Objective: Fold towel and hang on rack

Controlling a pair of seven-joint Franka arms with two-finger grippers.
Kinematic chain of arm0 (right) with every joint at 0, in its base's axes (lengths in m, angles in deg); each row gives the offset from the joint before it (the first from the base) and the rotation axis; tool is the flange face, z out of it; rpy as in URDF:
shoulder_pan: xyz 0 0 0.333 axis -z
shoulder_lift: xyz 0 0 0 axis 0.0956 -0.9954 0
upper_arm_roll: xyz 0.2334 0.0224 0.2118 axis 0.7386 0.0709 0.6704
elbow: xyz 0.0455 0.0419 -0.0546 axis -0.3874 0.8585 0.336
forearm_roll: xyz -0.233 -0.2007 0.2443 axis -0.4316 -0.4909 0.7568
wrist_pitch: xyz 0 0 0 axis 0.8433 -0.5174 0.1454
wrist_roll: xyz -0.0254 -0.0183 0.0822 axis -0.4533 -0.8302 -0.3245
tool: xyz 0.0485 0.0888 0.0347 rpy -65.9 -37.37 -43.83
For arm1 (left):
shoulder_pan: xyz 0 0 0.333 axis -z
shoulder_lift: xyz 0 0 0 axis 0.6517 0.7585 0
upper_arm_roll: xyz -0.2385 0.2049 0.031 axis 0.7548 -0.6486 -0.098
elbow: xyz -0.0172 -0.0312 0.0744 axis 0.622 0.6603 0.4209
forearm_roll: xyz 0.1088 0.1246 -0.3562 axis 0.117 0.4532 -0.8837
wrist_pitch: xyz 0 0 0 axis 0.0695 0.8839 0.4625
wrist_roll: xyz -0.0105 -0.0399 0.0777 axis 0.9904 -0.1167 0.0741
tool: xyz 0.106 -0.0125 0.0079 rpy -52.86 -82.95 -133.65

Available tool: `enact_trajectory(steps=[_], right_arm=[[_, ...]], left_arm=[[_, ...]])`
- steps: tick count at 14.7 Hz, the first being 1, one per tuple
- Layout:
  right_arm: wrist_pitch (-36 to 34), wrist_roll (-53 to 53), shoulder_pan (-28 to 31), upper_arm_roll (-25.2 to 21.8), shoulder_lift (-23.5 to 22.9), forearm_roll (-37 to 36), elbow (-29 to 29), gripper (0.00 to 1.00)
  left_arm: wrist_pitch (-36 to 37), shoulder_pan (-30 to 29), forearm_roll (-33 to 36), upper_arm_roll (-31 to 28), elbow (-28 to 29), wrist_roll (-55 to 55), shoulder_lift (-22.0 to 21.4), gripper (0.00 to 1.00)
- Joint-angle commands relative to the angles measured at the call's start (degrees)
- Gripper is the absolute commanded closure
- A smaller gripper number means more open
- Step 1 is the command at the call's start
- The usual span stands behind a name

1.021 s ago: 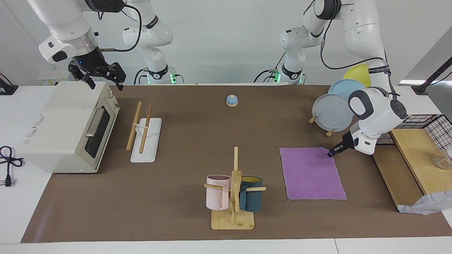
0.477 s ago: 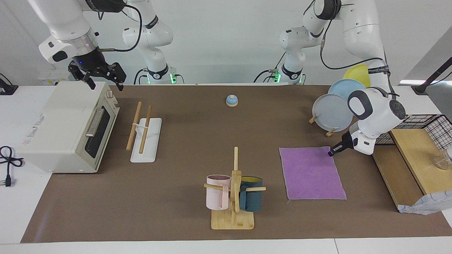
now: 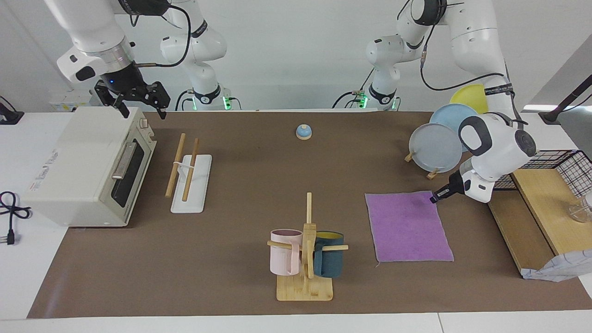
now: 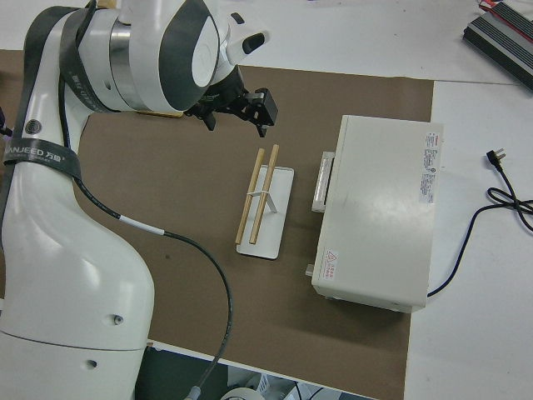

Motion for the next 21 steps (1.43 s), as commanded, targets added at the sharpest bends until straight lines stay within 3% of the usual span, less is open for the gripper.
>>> enact_trajectory(steps=[1, 3, 5, 8, 13, 14, 15, 17, 21], right_arm=[[1.47, -0.68, 0.34, 0.32, 1.43, 0.33, 2.02, 0.00], [1.56, -0.77, 0.34, 0.32, 1.43, 1.11, 2.02, 0.00], [1.56, -0.77, 0.43, 0.32, 1.43, 2.26, 2.02, 0.00], [1.64, -0.86, 0.43, 0.32, 1.43, 2.26, 2.02, 0.00], [1.73, -0.94, 0.34, 0.32, 1.51, 2.26, 2.11, 0.00], [1.91, -0.86, 0.34, 0.32, 1.51, 2.35, 2.37, 0.00], [1.91, -0.86, 0.34, 0.32, 1.51, 2.35, 2.46, 0.00], [2.00, -0.94, 0.34, 0.32, 1.69, 2.35, 2.81, 0.00], [2.08, -0.94, 0.34, 0.32, 1.86, 2.35, 3.08, 0.00]], left_arm=[[1.92, 6.16, 4.99, -0.52, 0.18, -0.32, -3.22, 1.00], [0.79, 14.31, 12.88, -0.78, 0.53, -1.36, -3.58, 1.00], [-1.49, 18.12, 13.63, -0.70, 2.28, -5.66, -3.85, 1.00], [-13.34, 26.29, 13.80, -0.78, 6.50, -19.18, -1.23, 1.00], [-14.34, 26.14, 13.63, -0.61, 5.89, -22.02, -0.33, 1.00], [-13.99, 26.14, 13.63, -0.52, 5.98, -22.03, -0.59, 0.20], [-13.03, 25.88, 13.19, -0.52, 6.07, -21.94, -1.29, 0.00], [-8.91, 22.64, 11.70, -0.35, 5.72, -20.80, -3.66, 0.00], [-8.89, 17.18, 2.65, -0.17, 7.02, -10.28, -5.16, 0.00]])
